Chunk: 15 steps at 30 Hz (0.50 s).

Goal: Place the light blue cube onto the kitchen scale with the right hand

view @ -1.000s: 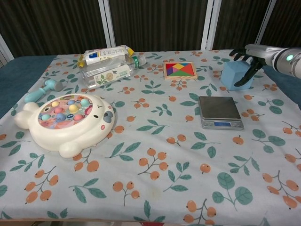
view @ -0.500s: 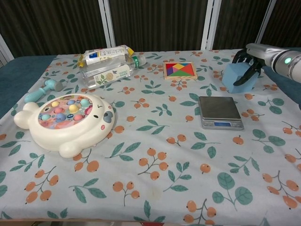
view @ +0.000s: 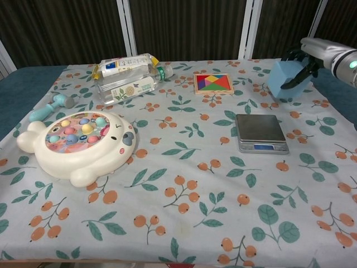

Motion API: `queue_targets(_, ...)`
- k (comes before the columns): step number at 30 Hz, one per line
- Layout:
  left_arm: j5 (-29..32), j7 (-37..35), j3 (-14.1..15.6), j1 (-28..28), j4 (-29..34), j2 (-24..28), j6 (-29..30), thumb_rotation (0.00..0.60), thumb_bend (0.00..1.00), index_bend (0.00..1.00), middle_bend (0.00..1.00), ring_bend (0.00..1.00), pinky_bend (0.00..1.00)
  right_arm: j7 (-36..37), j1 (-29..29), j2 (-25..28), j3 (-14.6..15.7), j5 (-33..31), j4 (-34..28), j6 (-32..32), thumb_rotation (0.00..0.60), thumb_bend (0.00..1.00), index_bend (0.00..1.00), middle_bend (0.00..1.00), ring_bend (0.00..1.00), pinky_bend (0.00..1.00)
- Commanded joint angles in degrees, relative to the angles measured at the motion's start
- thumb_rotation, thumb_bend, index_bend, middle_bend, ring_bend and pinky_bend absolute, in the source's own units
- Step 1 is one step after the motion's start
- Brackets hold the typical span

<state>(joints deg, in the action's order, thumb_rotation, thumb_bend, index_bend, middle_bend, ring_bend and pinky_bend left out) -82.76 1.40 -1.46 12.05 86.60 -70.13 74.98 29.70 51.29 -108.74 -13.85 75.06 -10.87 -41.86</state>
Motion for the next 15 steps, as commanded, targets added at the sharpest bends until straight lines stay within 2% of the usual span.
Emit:
queue_targets(1, -0.4, 0.0, 0.1, -0.1, 0.5, 0.2, 0.4, 0.6, 0.47, 0.13, 0.03, 0.08, 0.39, 1.0, -2.5, 3.7, 0.2, 1.0, -5.5, -7.4, 0.6, 0.4, 0.87, 0.72, 0.7, 0.78)
queue_targets(5, -1.5, 0.3, 0.3, -0.2, 1.3, 0.4, 1.3, 0.6, 0.47, 0.13, 0.03, 0.08, 0.39, -0.7, -5.4, 9.0, 0.4, 1.8, -15.5, -13.6, 0.6, 0.4, 0.87, 0.72, 0.7, 0.78)
queue_targets(8, -2.5, 0.7, 0.6, -0.3, 2.1, 0.7, 1.9, 0.6, 0.47, 0.13, 0.03, 0.08, 0.39, -4.2, -8.3, 15.5, 0.8, 2.3, -28.8, -17.1, 0.6, 0.4, 0.87, 0.72, 0.7, 0.78)
queue_targets(9, -2.8, 0.8, 0.7, -0.3, 2.4, 0.7, 2.1, 0.6, 0.47, 0.13, 0.03, 0.08, 0.39, -6.3, -9.5, 18.4, 1.0, 2.3, -35.0, -17.9, 0.6, 0.4, 0.87, 0.72, 0.7, 0.78)
queue_targets(12, -3.5, 1.3, 0.9, -0.4, 3.2, 0.8, 2.6, 0.6, 0.47, 0.13, 0.03, 0.08, 0.39, -12.5, -11.8, 25.0, 1.5, 1.6, -49.2, -18.4, 0.6, 0.4, 0.87, 0.72, 0.7, 0.78)
queue_targets(15, -4.0, 1.6, 1.1, -0.5, 3.7, 1.0, 2.9, 0.6, 0.47, 0.13, 0.03, 0.08, 0.39, -17.4, -13.0, 29.2, 2.0, 0.7, -58.9, -17.8, 0.6, 0.4, 0.87, 0.72, 0.7, 0.78)
